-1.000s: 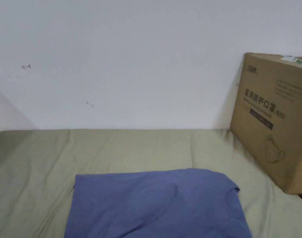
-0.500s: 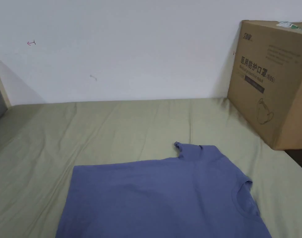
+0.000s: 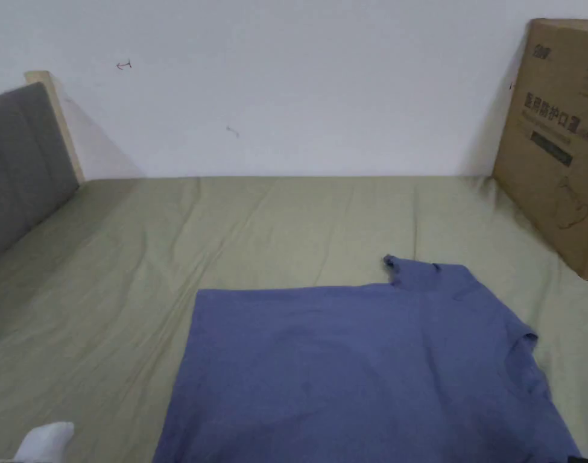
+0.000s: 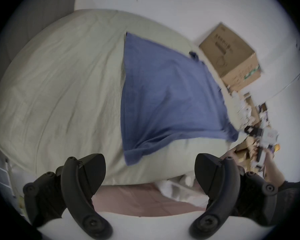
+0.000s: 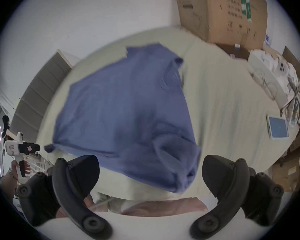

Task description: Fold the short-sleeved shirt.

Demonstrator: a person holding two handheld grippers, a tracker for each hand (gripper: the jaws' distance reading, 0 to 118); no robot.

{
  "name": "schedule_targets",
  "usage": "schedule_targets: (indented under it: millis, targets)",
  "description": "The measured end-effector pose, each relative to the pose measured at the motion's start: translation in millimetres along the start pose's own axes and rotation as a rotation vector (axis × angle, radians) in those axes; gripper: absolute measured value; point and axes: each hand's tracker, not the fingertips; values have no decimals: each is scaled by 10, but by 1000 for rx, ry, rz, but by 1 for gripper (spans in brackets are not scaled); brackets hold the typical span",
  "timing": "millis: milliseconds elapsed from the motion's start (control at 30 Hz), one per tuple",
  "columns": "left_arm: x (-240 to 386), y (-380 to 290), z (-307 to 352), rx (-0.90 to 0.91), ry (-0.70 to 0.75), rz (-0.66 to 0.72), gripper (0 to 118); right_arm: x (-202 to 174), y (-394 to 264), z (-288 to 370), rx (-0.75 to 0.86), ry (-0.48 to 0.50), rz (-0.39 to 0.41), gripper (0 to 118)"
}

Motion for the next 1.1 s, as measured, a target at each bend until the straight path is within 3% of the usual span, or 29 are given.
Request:
schedule_targets:
  millis: [100,167,200,233,267,300,333,400,467,567,600,633,667,700,767,833,967,1067,1100]
  targets:
    - [219,-21,395,251,-17,34,109,-127,75,104,171,56,-19,117]
    - [479,-101,614,508,97,3,108,-333,91,229,278,99,-30,117]
    - [587,-162,694,620,143,-11,104,-410,85,269,367,105,-22,115]
    - [682,-240,750,723,176,-13,90,-503,62,330,454,108,-11,111]
    - [766,-304,799,814,189,-6,62,-608,39,392,530,105,3,98]
    - [843,-310,789,843,201,-2,13,-695,25,438,589,92,3,47]
    - [908,-317,790,844,256,-1,0,-753,26,454,615,77,-9,0]
    - [967,-344,807,835,254,-25,0,-808,57,520,602,120,-67,0]
    - [867,-189,782,739,215,-133,0,-783,166,493,524,212,-55,0]
    - [747,84,608,376,241,-183,0,-795,196,513,500,104,31,0]
    - [667,125,496,262,246,-153,7,-776,181,484,485,92,42,0]
    - [558,118,376,172,228,-109,38,-756,170,460,475,98,34,0]
    - [434,70,261,132,186,-58,86,-731,158,440,459,104,24,0]
    - [352,62,124,56,172,-25,118,-708,142,415,436,117,6,0]
    - [231,-51,-76,20,137,-42,115,-661,78,347,404,127,-24,0]
    - [198,-136,-316,-57,255,-110,115,-636,52,301,378,128,-36,0]
    - [192,-182,-691,-73,359,-263,111,-596,3,195,319,129,-57,0]
    - [197,-229,-942,-141,371,-380,58,-599,-28,143,291,118,-52,0]
    - [257,-235,-940,-153,379,-421,58,-592,-25,133,286,113,-50,0]
